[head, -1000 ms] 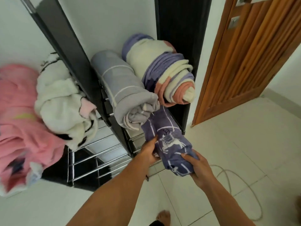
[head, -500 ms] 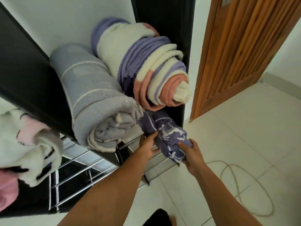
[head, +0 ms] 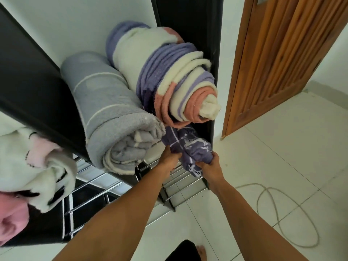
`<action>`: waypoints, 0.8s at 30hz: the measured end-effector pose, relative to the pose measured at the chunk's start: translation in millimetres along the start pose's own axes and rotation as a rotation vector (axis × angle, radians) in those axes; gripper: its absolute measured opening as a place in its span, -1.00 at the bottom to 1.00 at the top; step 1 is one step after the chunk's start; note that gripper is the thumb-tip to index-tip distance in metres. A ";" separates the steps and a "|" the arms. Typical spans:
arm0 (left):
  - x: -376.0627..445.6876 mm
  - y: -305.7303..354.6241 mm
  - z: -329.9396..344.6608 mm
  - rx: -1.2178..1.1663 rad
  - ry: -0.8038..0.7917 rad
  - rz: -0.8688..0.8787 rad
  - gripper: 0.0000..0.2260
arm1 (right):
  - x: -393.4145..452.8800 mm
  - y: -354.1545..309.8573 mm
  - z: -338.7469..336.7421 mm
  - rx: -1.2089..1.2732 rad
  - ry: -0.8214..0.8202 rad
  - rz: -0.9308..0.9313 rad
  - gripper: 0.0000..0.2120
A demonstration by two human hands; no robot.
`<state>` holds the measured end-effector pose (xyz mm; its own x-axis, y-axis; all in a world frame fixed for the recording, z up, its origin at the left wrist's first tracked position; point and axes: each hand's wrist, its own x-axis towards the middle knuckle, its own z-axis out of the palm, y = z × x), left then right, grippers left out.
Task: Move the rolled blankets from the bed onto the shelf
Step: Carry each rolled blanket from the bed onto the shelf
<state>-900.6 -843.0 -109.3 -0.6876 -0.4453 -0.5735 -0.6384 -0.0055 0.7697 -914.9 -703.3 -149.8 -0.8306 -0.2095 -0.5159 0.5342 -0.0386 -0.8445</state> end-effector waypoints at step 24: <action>-269.7 -27.3 118.6 0.478 -0.451 0.184 -0.94 | -294.7 37.2 -221.9 0.253 0.244 0.180 -0.74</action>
<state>-738.8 -616.6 -8.9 -0.8103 0.0157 -0.5859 -0.5089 0.4769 0.7166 -685.1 -426.2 -61.2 -0.7165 0.0027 -0.6976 0.6715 -0.2679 -0.6908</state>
